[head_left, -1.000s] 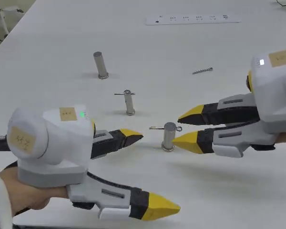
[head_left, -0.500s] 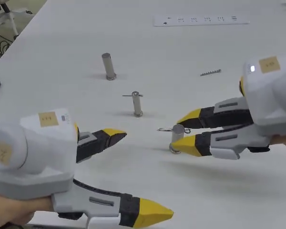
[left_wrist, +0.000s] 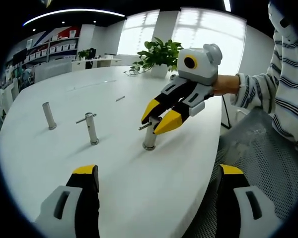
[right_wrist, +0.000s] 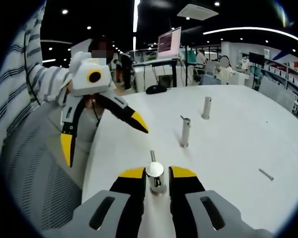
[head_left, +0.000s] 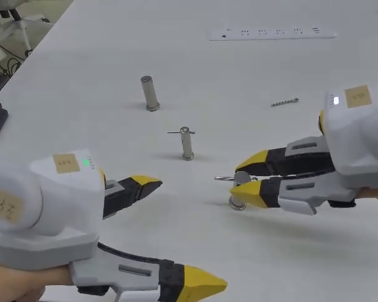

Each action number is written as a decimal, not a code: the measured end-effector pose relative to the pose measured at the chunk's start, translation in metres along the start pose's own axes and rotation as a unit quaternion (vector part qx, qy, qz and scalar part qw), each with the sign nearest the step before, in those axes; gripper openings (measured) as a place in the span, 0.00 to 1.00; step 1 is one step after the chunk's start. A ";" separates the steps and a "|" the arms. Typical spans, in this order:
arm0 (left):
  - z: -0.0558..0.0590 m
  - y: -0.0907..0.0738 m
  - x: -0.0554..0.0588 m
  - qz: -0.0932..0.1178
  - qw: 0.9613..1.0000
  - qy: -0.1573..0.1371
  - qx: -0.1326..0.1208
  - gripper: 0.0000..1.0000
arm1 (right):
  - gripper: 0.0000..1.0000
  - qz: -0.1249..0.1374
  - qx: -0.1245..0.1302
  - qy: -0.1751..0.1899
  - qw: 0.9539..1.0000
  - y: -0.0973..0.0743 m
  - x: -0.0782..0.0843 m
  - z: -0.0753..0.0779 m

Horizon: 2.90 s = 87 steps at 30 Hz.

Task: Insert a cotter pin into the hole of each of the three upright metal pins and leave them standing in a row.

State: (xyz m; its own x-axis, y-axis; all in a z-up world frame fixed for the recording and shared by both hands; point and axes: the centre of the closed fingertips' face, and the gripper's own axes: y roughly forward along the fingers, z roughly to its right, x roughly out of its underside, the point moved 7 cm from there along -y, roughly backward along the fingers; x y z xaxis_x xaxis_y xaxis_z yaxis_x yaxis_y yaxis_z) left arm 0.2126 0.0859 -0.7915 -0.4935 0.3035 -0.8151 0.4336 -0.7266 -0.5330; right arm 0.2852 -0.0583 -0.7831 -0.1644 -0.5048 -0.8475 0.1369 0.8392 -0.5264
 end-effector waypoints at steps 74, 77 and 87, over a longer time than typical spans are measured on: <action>-0.024 -0.023 -0.006 -0.009 0.996 -0.004 -0.086 0.95 | 0.16 0.006 -0.105 -0.056 0.993 0.000 -0.008 0.083; -0.023 -0.024 -0.008 -0.010 0.996 -0.003 -0.084 0.95 | 0.19 0.005 -0.104 -0.048 0.993 0.001 -0.005 0.083; -0.025 -0.031 -0.010 -0.011 0.996 0.003 -0.089 0.94 | 0.36 0.054 -0.072 0.013 0.996 -0.014 -0.009 0.077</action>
State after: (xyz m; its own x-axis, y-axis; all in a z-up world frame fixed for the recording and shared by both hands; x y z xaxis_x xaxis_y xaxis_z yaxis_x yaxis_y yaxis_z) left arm 0.2224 0.1207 -0.7725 -0.4996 0.3216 -0.8044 0.5497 -0.6000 -0.5812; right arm 0.3598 -0.0808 -0.7734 -0.1819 -0.4059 -0.8956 0.0140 0.9097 -0.4151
